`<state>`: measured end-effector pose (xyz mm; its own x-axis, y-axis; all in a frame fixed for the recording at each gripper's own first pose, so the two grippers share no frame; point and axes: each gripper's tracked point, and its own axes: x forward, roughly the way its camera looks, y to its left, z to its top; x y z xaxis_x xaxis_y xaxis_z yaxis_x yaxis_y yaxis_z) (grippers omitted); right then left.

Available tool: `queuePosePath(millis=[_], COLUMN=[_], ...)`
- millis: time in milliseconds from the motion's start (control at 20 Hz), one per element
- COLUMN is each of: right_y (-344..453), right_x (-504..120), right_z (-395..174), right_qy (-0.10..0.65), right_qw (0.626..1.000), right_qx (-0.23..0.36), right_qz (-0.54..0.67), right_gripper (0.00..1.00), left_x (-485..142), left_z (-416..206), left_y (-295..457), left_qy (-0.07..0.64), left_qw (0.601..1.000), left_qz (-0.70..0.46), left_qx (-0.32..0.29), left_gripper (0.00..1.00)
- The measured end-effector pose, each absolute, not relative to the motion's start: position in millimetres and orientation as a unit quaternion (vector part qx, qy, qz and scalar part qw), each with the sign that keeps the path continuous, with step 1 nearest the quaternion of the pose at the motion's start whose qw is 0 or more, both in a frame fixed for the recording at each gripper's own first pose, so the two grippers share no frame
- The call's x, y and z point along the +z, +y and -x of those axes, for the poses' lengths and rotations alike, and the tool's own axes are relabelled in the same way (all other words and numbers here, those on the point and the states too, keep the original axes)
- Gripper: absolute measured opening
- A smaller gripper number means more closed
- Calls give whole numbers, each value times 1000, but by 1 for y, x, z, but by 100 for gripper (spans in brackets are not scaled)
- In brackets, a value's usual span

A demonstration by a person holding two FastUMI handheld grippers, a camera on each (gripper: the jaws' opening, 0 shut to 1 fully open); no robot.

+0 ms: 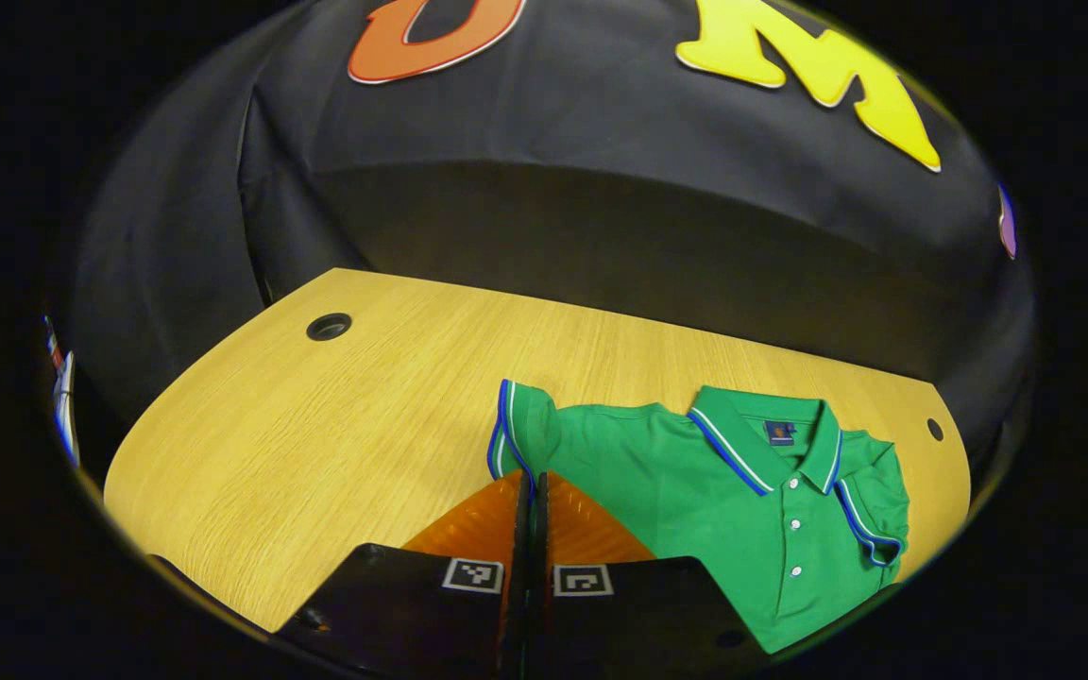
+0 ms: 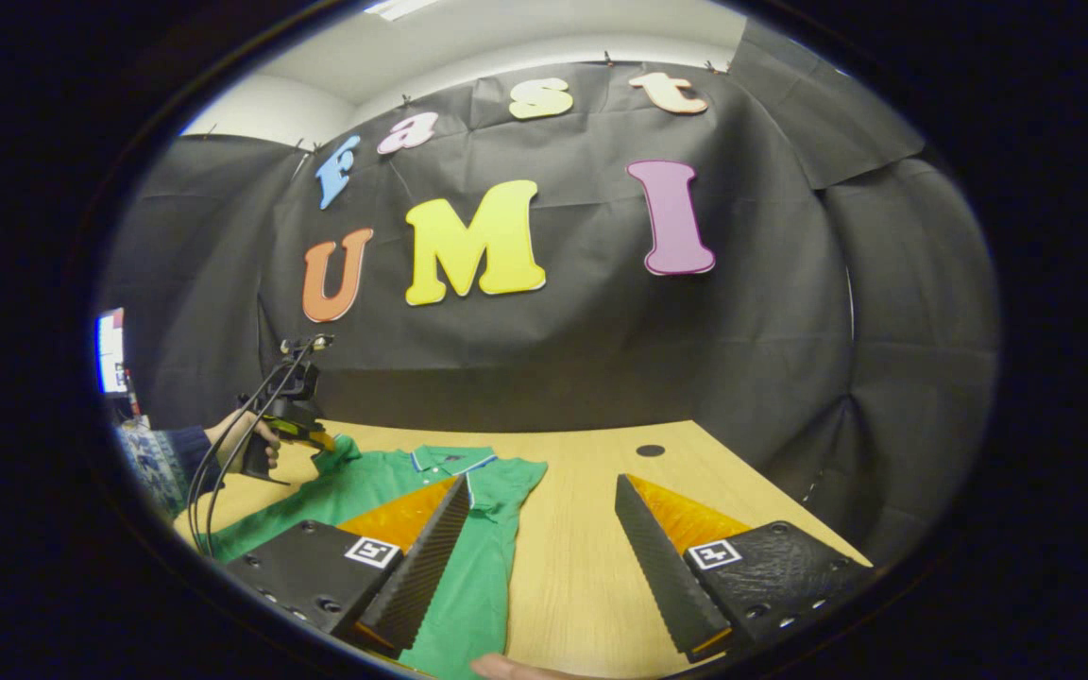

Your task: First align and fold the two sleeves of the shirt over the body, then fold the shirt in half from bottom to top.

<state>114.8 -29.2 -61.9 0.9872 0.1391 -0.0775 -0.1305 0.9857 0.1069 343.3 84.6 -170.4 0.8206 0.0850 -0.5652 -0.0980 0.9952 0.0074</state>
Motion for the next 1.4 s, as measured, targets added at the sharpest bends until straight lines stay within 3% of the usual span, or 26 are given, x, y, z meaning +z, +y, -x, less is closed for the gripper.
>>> queuePosePath(millis=[350, 550, 600, 700, 1050, 1350, 1400], right_y=[-30, -40, -41, -44, -35, 2, 5], right_x=[-59, -58, -56, -52, -22, -7, -4], right_z=[-112, -114, -113, -111, -85, -59, -53], right_qy=[40, 43, 42, 40, 22, 18, 16], right_qw=[994, 995, 995, 995, 998, 998, 998], right_qx=[81, 66, 64, 61, 52, 61, 61], right_qz=[-63, -62, -63, -61, -34, 4, 5], right_gripper=[95, 94, 94, 94, 92, 99, 94], left_x=[-156, -157, -156, -151, -82, -24, -19], left_z=[-343, -336, -326, -316, -273, -213, -201], left_y=[24, 8, -7, -33, -52, -22, -14], left_qy=[285, 296, 304, 304, 234, 165, 159], left_qw=[958, 953, 951, 952, 972, 986, 987], left_qz=[-4, -27, -26, -20, -11, 5, 5], left_qx=[27, 65, 56, 26, -4, -7, -8], left_gripper=[7, 11, 0, 98, 100, 100, 100])
